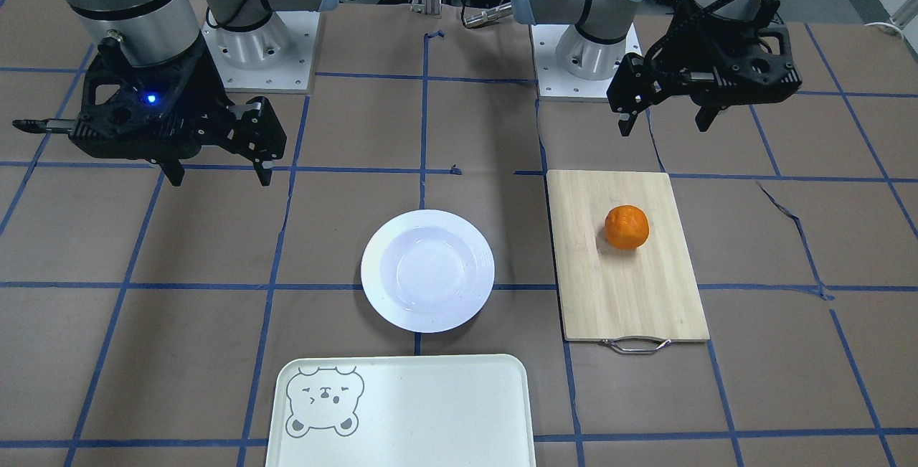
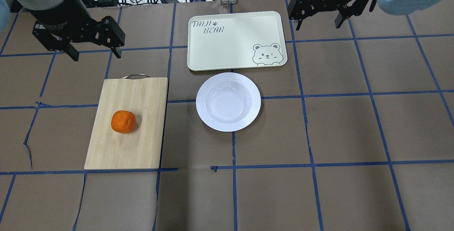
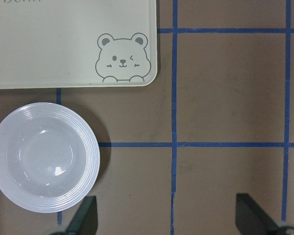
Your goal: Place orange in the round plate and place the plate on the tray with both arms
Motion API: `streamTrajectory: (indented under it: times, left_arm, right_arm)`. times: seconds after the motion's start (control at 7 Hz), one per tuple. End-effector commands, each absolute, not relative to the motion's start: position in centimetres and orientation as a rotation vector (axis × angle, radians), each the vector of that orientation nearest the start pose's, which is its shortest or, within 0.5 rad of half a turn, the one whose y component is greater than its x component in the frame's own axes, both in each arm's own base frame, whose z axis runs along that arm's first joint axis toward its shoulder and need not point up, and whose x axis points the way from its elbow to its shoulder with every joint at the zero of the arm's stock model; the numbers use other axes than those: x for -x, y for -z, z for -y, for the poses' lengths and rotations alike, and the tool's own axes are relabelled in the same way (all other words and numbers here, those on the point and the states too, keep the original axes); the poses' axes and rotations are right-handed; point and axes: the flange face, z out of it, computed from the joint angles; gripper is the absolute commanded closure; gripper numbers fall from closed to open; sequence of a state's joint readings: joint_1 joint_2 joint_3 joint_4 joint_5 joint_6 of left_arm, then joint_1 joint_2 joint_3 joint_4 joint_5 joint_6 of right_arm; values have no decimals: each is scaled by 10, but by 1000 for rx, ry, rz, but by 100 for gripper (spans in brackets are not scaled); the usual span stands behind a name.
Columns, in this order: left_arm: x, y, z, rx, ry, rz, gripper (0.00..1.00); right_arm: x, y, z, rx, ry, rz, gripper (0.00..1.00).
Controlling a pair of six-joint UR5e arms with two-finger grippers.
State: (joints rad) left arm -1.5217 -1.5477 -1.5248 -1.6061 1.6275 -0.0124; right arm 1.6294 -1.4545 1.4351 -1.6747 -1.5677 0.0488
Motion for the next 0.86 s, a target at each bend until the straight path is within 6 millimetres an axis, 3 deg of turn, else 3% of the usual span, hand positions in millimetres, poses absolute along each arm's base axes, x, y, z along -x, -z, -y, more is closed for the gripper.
streamTrajectory:
  times: [0.0, 0.71]
  left_arm:
    - [104, -518, 490, 94, 50, -3082, 0]
    - [103, -518, 489, 84, 45, -3078, 0]
  right_arm:
    - [-165, -505, 544, 12, 194, -3126, 0]
    - [-160, -503, 545, -2, 172, -3127, 0]
